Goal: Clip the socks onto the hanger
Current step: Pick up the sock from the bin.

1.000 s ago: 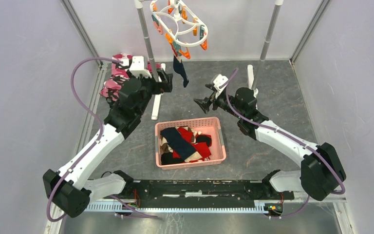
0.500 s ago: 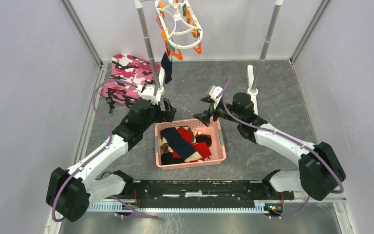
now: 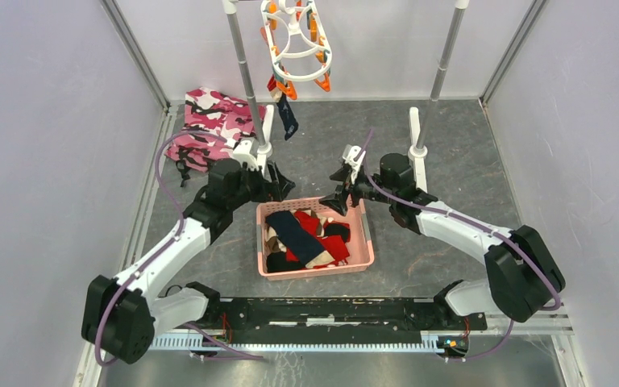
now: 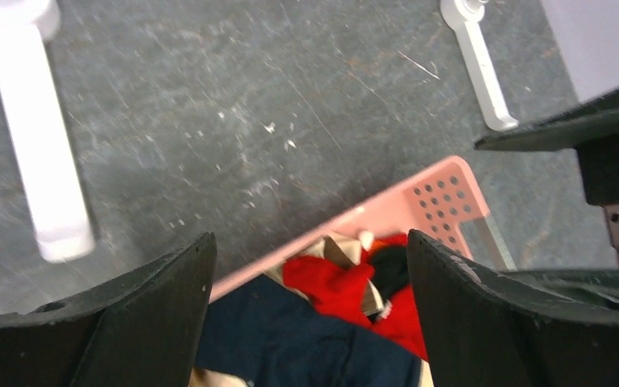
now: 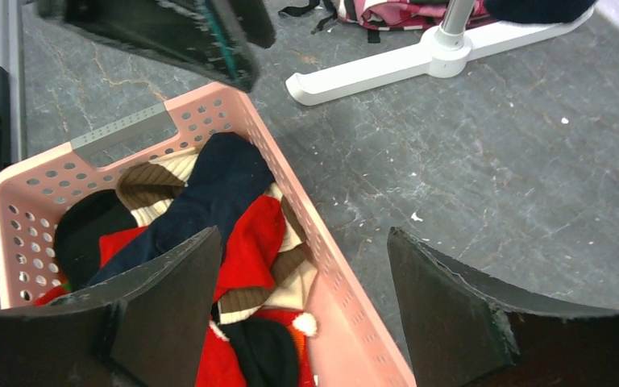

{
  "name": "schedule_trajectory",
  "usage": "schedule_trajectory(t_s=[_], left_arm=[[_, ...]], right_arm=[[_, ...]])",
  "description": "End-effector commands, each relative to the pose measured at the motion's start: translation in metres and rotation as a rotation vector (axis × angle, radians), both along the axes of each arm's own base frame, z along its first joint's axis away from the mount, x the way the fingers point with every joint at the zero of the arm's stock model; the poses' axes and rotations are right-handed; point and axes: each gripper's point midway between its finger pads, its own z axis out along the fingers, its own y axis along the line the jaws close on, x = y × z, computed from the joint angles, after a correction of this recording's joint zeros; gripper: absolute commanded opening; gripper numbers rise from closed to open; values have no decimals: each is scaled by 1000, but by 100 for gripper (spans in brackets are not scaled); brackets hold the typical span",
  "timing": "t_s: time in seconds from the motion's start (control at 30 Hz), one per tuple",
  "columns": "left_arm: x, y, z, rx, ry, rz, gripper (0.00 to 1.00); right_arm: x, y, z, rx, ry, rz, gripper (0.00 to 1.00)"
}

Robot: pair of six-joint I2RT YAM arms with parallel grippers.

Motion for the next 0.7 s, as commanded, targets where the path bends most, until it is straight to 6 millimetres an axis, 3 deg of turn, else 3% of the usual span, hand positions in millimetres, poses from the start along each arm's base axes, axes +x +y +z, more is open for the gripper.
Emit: schedule_trajectory(t_s=[0.0, 0.2, 0.43, 0.67], left_arm=[[-23, -8, 32, -178, -27, -23, 93], [-43, -5, 56, -254, -54, -24, 100], [-65, -10, 34, -282, 40, -74, 100], [-76, 4, 43, -333, -29, -14, 98]], right_arm=[[-6, 4, 23, 92, 21, -2, 80], [-23, 6, 11, 23, 18, 21, 78], [-30, 2, 3, 24, 21, 8, 78], [-34, -2, -12, 37, 70, -21, 75]])
